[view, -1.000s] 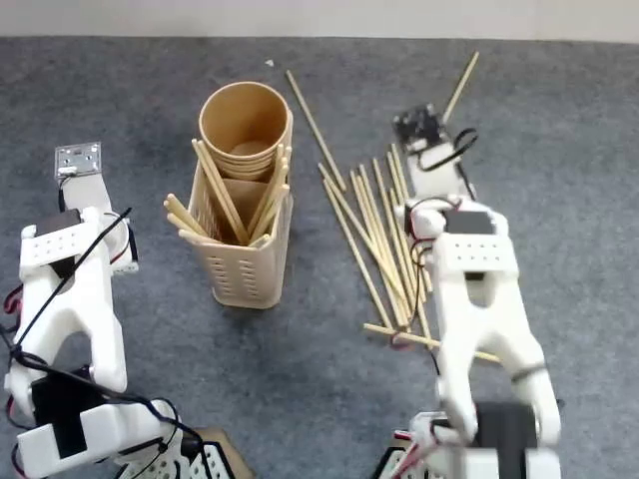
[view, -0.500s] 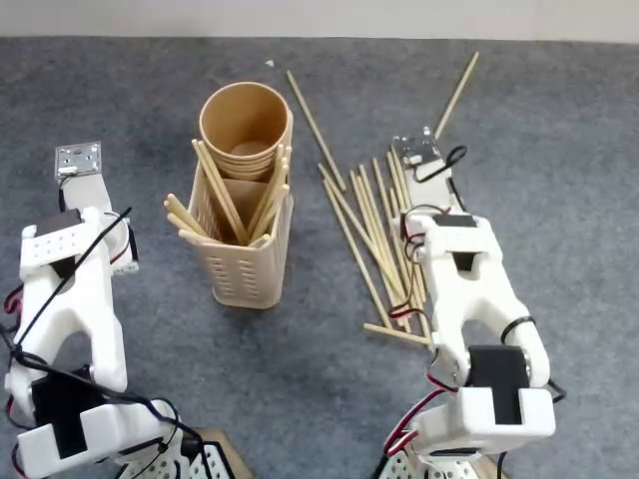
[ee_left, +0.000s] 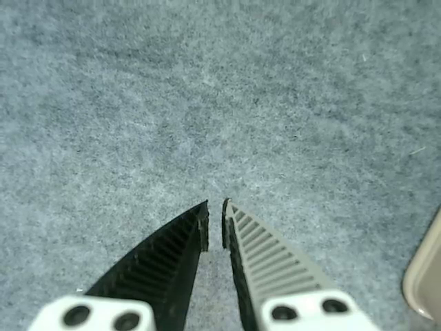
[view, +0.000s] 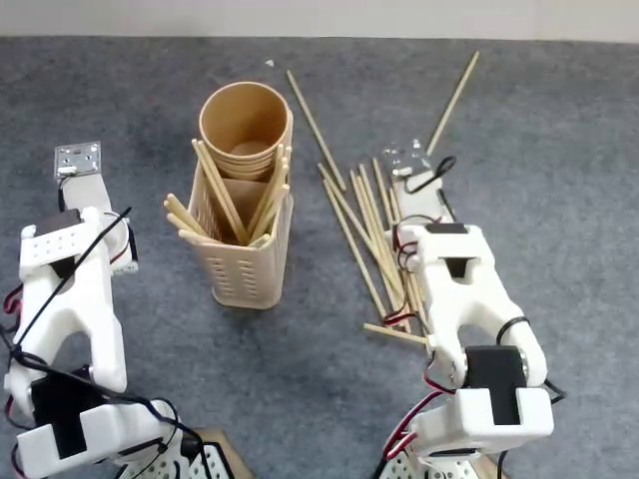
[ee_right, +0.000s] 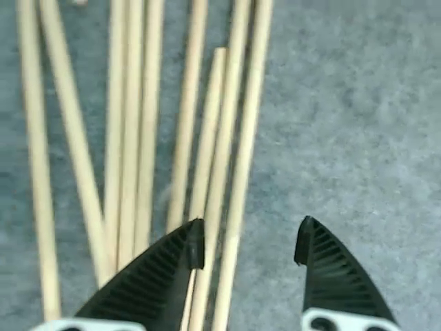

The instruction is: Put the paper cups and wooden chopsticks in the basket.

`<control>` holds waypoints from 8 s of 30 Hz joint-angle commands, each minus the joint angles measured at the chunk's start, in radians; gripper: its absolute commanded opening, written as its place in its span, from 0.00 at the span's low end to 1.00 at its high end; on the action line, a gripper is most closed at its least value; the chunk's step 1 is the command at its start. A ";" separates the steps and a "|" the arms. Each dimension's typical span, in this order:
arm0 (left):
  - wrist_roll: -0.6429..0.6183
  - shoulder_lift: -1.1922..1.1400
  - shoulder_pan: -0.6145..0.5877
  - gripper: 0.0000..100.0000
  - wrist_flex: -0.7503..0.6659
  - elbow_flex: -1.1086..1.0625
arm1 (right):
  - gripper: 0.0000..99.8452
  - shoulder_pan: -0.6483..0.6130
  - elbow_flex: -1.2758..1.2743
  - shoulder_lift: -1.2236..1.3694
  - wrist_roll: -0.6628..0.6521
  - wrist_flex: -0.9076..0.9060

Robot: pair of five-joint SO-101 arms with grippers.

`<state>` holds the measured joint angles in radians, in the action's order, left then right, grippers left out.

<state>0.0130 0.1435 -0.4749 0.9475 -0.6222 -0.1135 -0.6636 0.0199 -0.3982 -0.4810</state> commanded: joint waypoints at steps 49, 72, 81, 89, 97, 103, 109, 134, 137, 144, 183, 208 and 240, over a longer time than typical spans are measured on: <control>-0.008 0.008 0.013 0.07 -0.012 0.005 | 0.00 -0.573 0.082 -0.812 0.583 0.314; -0.008 0.008 0.007 0.07 -0.012 0.005 | 0.23 -0.573 0.087 -0.908 0.338 0.033; -0.008 0.008 0.013 0.07 -0.014 0.005 | 0.23 -0.173 0.216 -0.885 -0.015 -0.624; -0.008 0.008 0.013 0.07 -0.009 0.004 | 0.23 -0.022 -0.084 -0.624 -0.546 -0.647; -0.008 0.008 0.013 0.07 -0.012 0.004 | 0.23 -0.027 -0.329 -0.461 -0.718 -0.469; -0.008 0.008 0.013 0.07 -0.012 0.004 | 0.23 -0.027 -0.378 -0.407 -0.790 -0.441; -0.008 0.008 0.013 0.07 -0.012 0.004 | 0.23 -0.021 -0.371 -0.384 -0.784 -0.438; -0.008 0.008 0.013 0.07 -0.012 0.004 | 0.23 -0.208 -0.415 -0.530 -0.793 -0.668; -0.008 0.008 0.013 0.07 -0.011 0.004 | 0.23 -0.206 -0.456 -0.530 -0.793 -0.575; -0.008 0.008 0.013 0.07 -0.009 0.004 | 0.05 -0.202 -0.503 -0.529 -0.787 -0.441; -0.009 0.012 0.015 0.07 -0.009 0.004 | 0.16 -0.059 0.239 -0.015 0.183 -0.124; -0.009 0.012 0.035 0.07 -0.009 0.004 | 0.29 -0.019 -0.094 0.044 0.037 0.242; -0.008 0.010 0.039 0.07 -0.012 0.004 | 0.24 -0.067 -0.182 -0.093 0.092 0.162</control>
<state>0.0130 0.1435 -0.4488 0.9475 -0.6222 -0.1826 -0.8431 -0.0399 -0.3153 -0.3261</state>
